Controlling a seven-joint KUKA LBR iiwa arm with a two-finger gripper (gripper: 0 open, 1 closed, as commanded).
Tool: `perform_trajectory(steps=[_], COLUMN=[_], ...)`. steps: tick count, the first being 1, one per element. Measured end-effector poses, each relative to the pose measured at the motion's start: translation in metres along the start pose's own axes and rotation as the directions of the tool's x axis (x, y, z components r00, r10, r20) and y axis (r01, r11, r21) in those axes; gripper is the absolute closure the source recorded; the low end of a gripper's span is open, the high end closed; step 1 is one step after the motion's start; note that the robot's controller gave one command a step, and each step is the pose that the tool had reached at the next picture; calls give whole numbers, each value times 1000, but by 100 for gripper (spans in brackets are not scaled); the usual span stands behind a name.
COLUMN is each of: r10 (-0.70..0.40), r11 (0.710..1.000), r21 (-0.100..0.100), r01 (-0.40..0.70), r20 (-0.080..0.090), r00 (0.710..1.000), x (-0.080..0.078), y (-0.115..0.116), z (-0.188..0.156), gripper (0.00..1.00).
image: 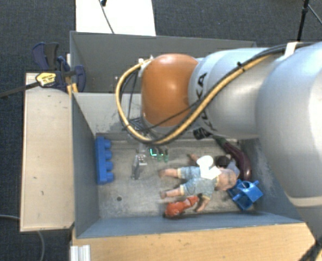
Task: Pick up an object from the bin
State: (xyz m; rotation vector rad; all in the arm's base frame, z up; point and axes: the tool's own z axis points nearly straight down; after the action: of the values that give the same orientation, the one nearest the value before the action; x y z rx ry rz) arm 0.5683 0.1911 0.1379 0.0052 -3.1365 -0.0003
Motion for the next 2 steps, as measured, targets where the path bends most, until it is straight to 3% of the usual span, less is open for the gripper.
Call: perform_trajectory(steps=[1,2], r10=[5,-54], r11=[1000,999], r21=[-2,-1], r01=[-5,54], r20=[7,11], r00=[1000,998], x=[-2,-15], y=[-1,-74], z=[-4,58], gripper=[0,0])
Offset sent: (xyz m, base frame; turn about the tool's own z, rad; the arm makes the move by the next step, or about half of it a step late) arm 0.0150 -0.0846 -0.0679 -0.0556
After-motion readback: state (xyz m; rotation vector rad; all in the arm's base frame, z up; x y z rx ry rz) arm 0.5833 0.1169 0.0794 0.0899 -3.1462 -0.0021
